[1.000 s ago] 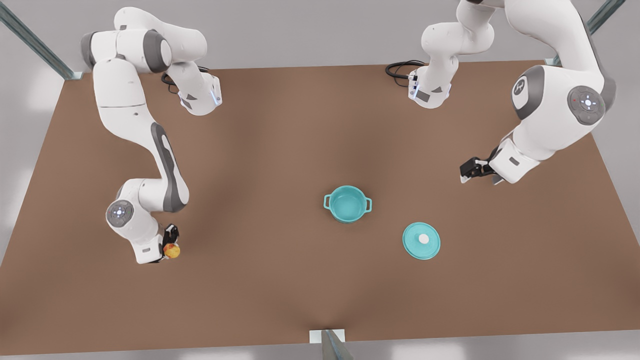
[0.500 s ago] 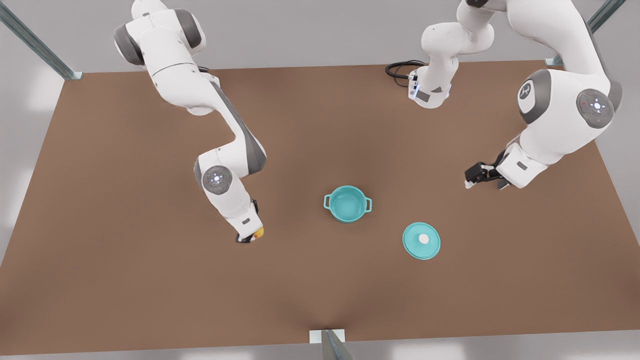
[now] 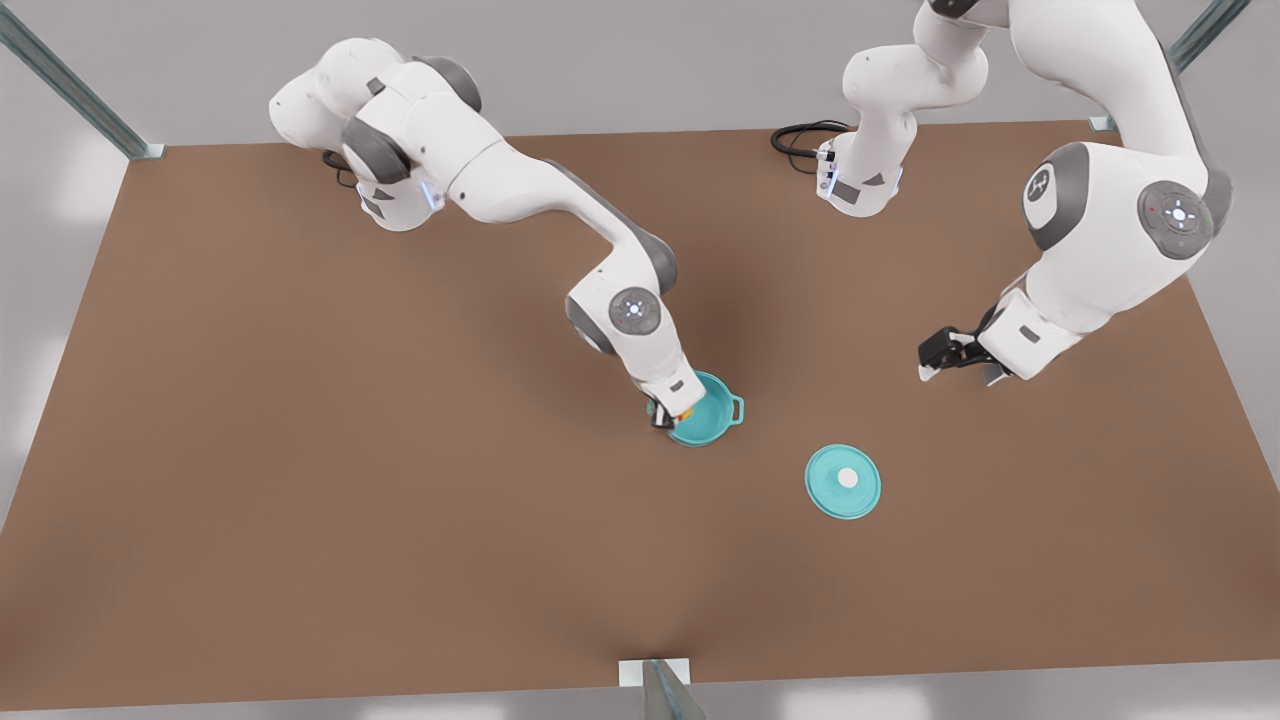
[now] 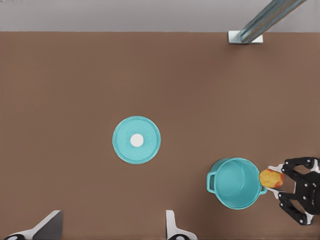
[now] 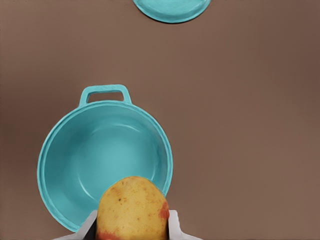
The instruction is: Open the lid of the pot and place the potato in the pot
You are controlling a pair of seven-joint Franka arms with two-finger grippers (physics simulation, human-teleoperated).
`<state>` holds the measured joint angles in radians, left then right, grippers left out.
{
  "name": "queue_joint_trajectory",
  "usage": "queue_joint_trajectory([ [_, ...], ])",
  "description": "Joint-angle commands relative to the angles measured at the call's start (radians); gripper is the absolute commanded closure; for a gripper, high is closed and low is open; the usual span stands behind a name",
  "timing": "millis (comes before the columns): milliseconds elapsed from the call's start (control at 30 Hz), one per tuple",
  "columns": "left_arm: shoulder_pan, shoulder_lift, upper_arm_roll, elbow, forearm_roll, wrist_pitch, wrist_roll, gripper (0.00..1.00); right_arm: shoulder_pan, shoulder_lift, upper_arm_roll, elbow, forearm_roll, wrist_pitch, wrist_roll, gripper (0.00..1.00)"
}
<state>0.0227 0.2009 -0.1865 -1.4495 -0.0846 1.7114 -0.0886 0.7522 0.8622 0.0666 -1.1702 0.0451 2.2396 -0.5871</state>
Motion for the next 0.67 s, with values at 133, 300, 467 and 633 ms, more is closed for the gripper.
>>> queue_joint_trajectory([
  [133,0.005,0.029,0.001,0.0,0.005,0.01,-0.003,0.0,0.029,0.087,-0.001,0.026,-0.007,0.115,0.469,0.48],
  [300,0.005,0.031,0.002,0.0,0.005,0.01,-0.005,0.0,0.029,0.109,-0.001,0.037,-0.008,0.155,0.481,0.04],
  [467,0.003,0.031,0.002,0.0,0.006,0.01,-0.005,0.0,-0.157,-0.156,-0.048,0.038,-0.005,-0.211,0.405,0.0],
  [633,0.003,0.031,0.001,0.0,0.006,0.01,-0.005,0.0,-0.688,-0.454,-0.043,-0.257,-0.005,-0.499,0.161,0.0],
])
